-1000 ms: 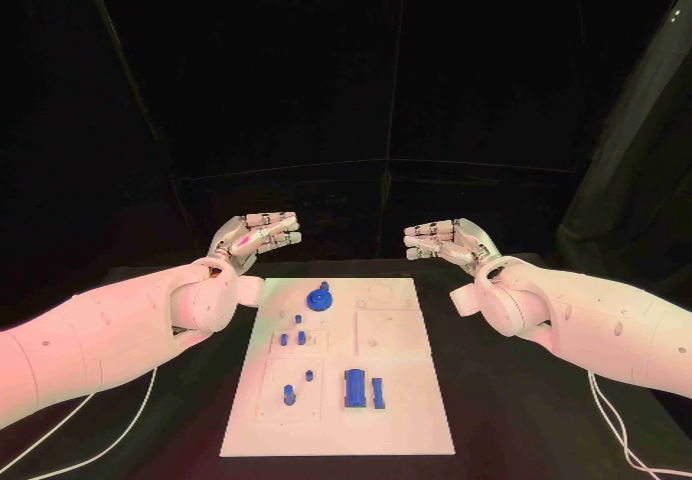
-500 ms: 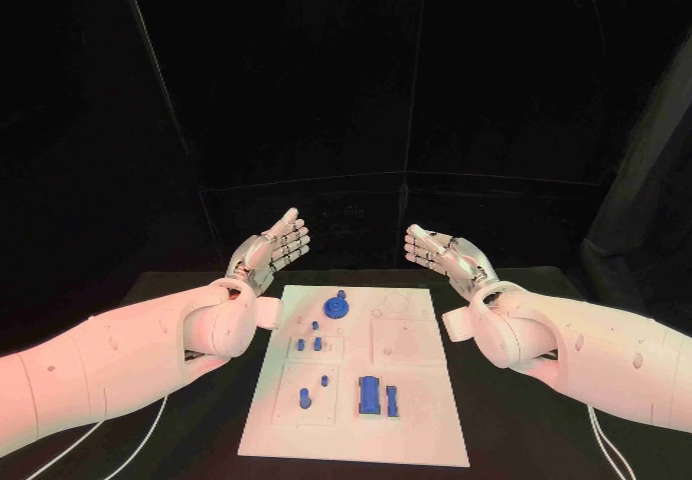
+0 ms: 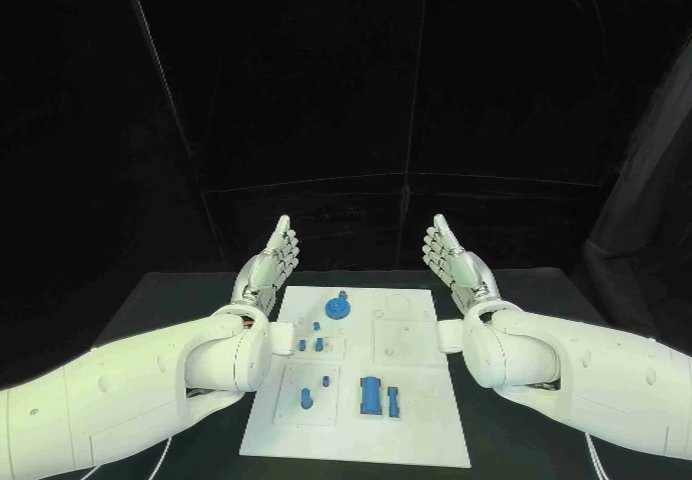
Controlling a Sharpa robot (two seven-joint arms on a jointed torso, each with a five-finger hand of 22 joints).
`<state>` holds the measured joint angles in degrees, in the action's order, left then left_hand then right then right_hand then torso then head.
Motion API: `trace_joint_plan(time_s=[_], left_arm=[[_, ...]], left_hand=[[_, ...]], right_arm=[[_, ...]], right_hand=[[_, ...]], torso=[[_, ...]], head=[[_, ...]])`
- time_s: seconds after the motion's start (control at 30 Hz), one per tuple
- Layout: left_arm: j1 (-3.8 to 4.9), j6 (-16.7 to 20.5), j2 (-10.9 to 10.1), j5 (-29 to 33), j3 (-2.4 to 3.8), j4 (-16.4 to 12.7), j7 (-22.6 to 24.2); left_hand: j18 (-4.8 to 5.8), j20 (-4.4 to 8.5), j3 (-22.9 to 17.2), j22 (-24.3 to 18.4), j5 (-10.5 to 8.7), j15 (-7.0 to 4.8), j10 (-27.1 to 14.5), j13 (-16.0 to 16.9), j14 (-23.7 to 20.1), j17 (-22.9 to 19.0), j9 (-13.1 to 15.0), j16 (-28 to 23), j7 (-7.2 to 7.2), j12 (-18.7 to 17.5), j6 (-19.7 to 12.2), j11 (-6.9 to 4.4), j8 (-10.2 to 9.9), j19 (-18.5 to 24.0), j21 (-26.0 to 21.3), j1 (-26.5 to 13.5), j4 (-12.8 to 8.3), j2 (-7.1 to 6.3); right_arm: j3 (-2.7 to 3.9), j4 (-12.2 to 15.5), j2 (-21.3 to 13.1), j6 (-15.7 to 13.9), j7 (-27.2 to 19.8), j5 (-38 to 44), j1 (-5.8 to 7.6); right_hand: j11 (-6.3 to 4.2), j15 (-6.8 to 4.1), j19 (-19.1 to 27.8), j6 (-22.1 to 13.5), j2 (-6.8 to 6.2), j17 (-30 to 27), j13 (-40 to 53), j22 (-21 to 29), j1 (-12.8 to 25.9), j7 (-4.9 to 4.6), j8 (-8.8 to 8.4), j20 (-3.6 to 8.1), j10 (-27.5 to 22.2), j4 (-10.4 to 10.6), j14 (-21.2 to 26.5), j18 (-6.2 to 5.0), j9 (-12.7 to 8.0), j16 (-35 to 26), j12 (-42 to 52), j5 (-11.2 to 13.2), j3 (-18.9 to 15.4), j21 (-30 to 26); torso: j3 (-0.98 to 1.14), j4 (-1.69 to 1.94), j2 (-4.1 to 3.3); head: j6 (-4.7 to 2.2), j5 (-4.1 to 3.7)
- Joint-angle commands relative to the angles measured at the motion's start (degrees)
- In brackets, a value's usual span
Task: Assemble the parts on the task board
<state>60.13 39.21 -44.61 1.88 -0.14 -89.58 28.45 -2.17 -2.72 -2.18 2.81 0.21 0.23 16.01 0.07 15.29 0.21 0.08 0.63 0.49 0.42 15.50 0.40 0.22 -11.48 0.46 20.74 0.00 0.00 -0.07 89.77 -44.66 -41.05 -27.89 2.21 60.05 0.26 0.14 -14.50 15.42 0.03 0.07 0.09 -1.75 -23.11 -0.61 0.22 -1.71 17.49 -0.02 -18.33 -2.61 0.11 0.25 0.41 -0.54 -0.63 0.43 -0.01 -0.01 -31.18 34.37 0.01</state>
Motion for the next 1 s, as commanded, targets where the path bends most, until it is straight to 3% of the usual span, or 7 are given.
trace_joint_plan(time_s=[0.03, 0.73, 0.77, 0.83, 0.87, 0.9, 1.0], left_arm=[[0.03, 4.9, -0.1, -1.9, 0.14, -0.4, 1.3], [0.03, 4.9, -0.1, -1.9, 0.14, -0.4, 1.3], [0.03, 4.9, -0.1, -1.9, 0.14, -0.4, 1.3], [0.03, 4.9, -0.1, -1.9, 0.14, -0.4, 1.3], [0.03, 4.9, -0.1, -1.9, 0.14, -0.4, 1.3], [0.03, 4.9, -0.1, -1.9, 0.14, -0.4, 1.3], [0.03, 4.9, -0.1, -1.9, 0.14, -0.4, 1.3]], left_hand=[[2.17, 2.72, 2.2, -2.8, -0.21, -0.23, -5.1, -0.1, -4.9, -0.2, -0.1, -0.6, -0.49, -0.4, -4.9, -0.40, -0.2, 3.6, -0.5, -6.6, 0.0, 0.00], [2.17, 2.72, 2.2, -2.8, -0.21, -0.23, -11.4, -0.1, -10.9, -0.2, -0.1, -0.6, -0.49, -0.4, -11.0, -0.40, -0.2, 11.5, -0.5, -14.9, 0.0, 0.00], [2.17, 2.72, 2.2, -2.8, -0.21, -0.23, -11.6, -0.1, -11.1, -0.2, -0.1, -0.6, -0.49, -0.4, -11.2, -0.40, -0.2, 11.5, -0.5, -15.0, 0.0, 0.00], [2.17, 2.72, 2.2, -2.8, -0.21, -0.23, -16.0, -0.1, -15.3, -0.2, -0.1, -0.6, -0.49, -0.4, -15.5, -0.40, -0.2, 11.5, -0.5, -15.5, 0.0, 0.00], [2.17, 2.72, 2.2, -2.8, -0.21, -0.23, -16.0, -0.1, -15.3, -0.2, -0.1, -0.6, -0.49, -0.4, -15.5, -0.40, -0.2, 11.5, -0.5, -16.5, 0.0, 0.00], [2.17, 2.72, 2.2, -2.8, -0.21, -0.23, -16.0, -0.1, -15.3, -0.2, -0.1, -0.6, -0.49, -0.4, -15.5, -0.40, -0.2, 11.5, -0.5, -20.7, 0.0, 0.00], [2.17, 2.72, 2.2, -2.8, -0.21, -0.23, -16.0, -0.1, -15.3, -0.2, -0.1, -0.6, -0.49, -0.4, -15.5, -0.40, -0.2, 11.5, -0.5, -20.7, 0.0, 0.00]], right_arm=[[0.07, 0.2, 0.0, -3.1, -1.9, -2.2, 0.11], [0.07, 0.2, 0.0, -3.1, -1.9, -2.2, 0.11], [0.07, 0.2, 0.0, -3.1, -1.9, -2.2, 0.11], [0.07, 0.2, 0.0, -3.1, -1.9, -2.2, 0.11], [0.07, 0.2, 0.0, -3.1, -1.9, -2.2, 0.11], [0.07, 0.2, 0.0, -3.1, -1.9, -2.2, 0.11], [0.07, 0.2, 0.0, -3.1, -1.9, -2.2, 0.11]], right_hand=[[-0.26, -0.14, 4.6, -4.9, -0.03, -0.1, -0.1, 1.8, 7.4, 0.61, -0.22, 1.71, -5.6, 0.0, 5.8, 2.61, -0.1, -0.3, -0.4, 0.5, 0.6, -0.4], [-0.26, -0.14, 10.3, -10.9, -0.03, -0.1, -0.1, 1.8, 16.5, 0.61, -0.22, 1.71, -12.4, 0.0, 13.1, 2.61, -0.1, -0.3, -0.4, 0.5, 0.6, -0.4], [-0.26, -0.14, 14.5, -15.4, -0.03, -0.1, -0.1, 1.8, 17.5, 0.61, -0.22, 1.71, -13.3, 0.0, 13.9, 2.61, -0.1, -0.3, -0.4, 0.5, 0.6, -0.4], [-0.26, -0.14, 14.5, -15.4, -0.03, -0.1, -0.1, 1.8, 19.1, 0.61, -0.22, 1.71, -17.5, 0.0, 18.3, 2.61, -0.1, -0.3, -0.4, 0.5, 0.6, -0.4], [-0.26, -0.14, 14.5, -15.4, -0.03, -0.1, -0.1, 1.8, 23.1, 0.61, -0.22, 1.71, -17.5, 0.0, 18.3, 2.61, -0.1, -0.3, -0.4, 0.5, 0.6, -0.4], [-0.26, -0.14, 14.5, -15.4, -0.03, -0.1, -0.1, 1.8, 23.1, 0.61, -0.22, 1.71, -17.5, 0.0, 18.3, 2.61, -0.1, -0.3, -0.4, 0.5, 0.6, -0.4], [-0.26, -0.14, 14.5, -15.4, -0.03, -0.1, -0.1, 1.8, 23.1, 0.61, -0.22, 1.71, -17.5, 0.0, 18.3, 2.61, -0.1, -0.3, -0.4, 0.5, 0.6, -0.4]], torso=[[0.01, 0.01, 0.00], [0.01, 0.01, 0.00], [0.01, 0.01, 0.00], [0.01, 0.01, 0.00], [0.01, 0.01, 0.00], [0.01, 0.01, 0.00], [0.01, 0.01, 0.00]], head=[[0.01, -0.01], [0.01, -0.01], [0.01, -0.01], [0.01, -0.01], [0.01, -0.01], [0.01, -0.01], [0.01, -0.01]])
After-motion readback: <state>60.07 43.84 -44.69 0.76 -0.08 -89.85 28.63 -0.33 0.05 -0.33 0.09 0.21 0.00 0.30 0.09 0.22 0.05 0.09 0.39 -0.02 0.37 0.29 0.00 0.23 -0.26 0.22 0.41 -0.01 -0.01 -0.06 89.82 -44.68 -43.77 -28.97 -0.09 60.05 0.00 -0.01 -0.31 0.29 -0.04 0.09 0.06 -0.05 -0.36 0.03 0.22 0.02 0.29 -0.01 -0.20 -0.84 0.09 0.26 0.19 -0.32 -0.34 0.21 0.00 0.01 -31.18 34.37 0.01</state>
